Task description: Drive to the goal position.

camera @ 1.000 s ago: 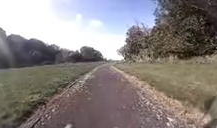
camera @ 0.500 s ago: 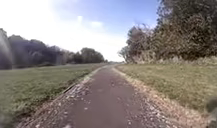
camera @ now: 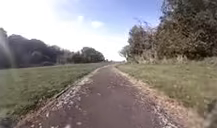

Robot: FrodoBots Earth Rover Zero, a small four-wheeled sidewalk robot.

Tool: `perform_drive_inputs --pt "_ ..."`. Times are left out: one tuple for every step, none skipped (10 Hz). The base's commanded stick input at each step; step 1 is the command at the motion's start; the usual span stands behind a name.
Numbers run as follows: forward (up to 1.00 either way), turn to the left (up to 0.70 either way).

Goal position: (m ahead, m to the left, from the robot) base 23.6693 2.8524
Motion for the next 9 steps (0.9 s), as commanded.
perform_drive_inputs --pt "0.7 0.0" --pt "0.7 0.0" --pt "0.7 0.0" --pt "0.7 0.0" --pt "0.7 0.01" --pt "0.7 0.02" --pt "0.7 0.18" --pt "0.7 0.35" --pt "0.7 0.35"
